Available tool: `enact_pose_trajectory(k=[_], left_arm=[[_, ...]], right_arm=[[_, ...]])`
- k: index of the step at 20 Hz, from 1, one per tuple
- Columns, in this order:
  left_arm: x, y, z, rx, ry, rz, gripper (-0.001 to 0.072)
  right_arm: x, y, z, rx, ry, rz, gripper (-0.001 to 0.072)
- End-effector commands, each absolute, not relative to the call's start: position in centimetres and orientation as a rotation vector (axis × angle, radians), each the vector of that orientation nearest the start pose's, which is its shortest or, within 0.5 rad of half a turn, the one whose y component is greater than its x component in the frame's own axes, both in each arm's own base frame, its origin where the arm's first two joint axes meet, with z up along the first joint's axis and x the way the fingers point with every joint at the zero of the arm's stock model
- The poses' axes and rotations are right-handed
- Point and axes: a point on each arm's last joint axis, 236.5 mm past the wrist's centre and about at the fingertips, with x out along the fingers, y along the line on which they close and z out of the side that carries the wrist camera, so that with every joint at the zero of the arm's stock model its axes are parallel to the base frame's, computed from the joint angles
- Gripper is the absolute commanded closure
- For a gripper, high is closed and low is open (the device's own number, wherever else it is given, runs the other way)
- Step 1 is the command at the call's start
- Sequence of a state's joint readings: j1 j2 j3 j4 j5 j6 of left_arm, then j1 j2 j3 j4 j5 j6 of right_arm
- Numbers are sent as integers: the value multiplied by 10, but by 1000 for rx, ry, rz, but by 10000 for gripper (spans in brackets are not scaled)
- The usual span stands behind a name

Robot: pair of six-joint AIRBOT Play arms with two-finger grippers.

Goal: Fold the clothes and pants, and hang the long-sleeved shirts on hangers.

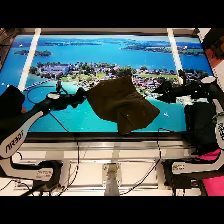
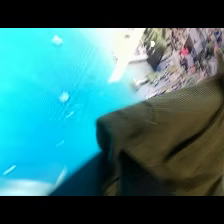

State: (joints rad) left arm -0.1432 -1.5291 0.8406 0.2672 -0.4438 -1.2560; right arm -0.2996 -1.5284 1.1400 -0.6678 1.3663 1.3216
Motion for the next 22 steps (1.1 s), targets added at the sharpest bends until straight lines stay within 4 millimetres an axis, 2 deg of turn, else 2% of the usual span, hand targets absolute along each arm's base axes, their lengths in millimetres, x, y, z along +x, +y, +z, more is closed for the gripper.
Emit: enact_pose_trajectory(k=[1,4,6,9,11,12,13,14,15,16,17,18,20,22], left_arm=[[469,-171,-62,-933,944,-176,693],[505,-174,-8,-765,799,-291,695],[532,-170,36,-600,696,-341,696],[566,-157,97,-458,576,-325,695],[578,-156,120,-393,521,-329,691],[579,-158,122,-392,515,-334,676],[579,-160,121,-392,520,-337,597],[577,-162,117,-391,535,-343,410],[576,-163,113,-390,551,-349,278],[573,-166,108,-388,573,-358,263],[569,-169,104,-386,598,-371,264],[563,-172,99,-384,629,-388,316],[546,-182,85,-369,724,-436,685],[535,-181,73,-312,782,-450,692]], right_arm=[[387,71,-7,920,1383,440,168],[369,52,-31,819,1479,346,168],[355,40,-48,782,1544,270,168],[347,50,-56,818,1595,294,167],[348,58,-61,831,1604,315,167],[350,62,-61,844,1603,323,167],[352,65,-60,848,1588,353,167],[355,69,-56,837,1560,401,167],[359,72,-52,828,1529,444,167],[364,75,-50,824,1499,468,168],[369,75,-48,815,1468,485,168],[373,75,-49,802,1449,486,168],[376,80,-49,753,1437,518,172],[382,90,-48,690,1426,570,274]])
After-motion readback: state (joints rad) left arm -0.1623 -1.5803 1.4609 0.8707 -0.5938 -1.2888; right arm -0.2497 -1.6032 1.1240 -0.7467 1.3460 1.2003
